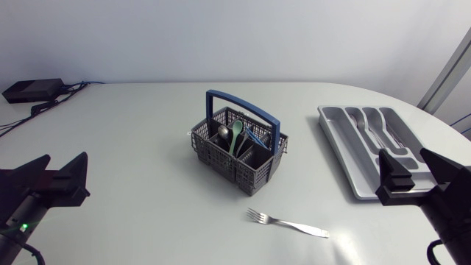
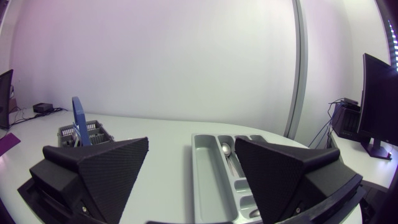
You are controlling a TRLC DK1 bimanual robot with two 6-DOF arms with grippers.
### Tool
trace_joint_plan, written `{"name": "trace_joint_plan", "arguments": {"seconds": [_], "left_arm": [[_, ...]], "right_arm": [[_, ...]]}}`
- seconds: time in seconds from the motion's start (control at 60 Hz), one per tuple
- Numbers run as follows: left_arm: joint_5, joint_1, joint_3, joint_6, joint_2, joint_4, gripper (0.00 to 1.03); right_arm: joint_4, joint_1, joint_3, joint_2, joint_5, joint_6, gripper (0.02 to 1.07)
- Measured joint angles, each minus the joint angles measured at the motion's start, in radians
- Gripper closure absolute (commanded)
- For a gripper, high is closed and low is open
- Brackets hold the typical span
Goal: Unload the cutlery basket into the drawer organizer.
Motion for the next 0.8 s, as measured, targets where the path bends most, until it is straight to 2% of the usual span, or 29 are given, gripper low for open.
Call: {"name": "trace_joint_plan", "arguments": {"seconds": [0.15,0.367,0.567,0.8], "left_arm": [[-0.005,-0.029,0.093,-0.010,0.145,-0.043,0.07],[-0.011,-0.063,0.323,0.013,0.463,-0.245,0.07],[-0.011,-0.129,0.356,0.022,0.569,-0.351,0.07],[0.016,-0.195,0.406,0.152,0.684,-0.404,0.07]], "right_arm": [[0.019,0.032,0.069,0.120,0.005,0.000,0.07],[0.008,0.090,0.206,0.368,0.005,0.000,0.07],[-0.141,0.142,0.307,0.510,0.003,0.000,0.07],[-0.284,0.143,0.442,0.708,-0.129,-0.001,0.07]]}}
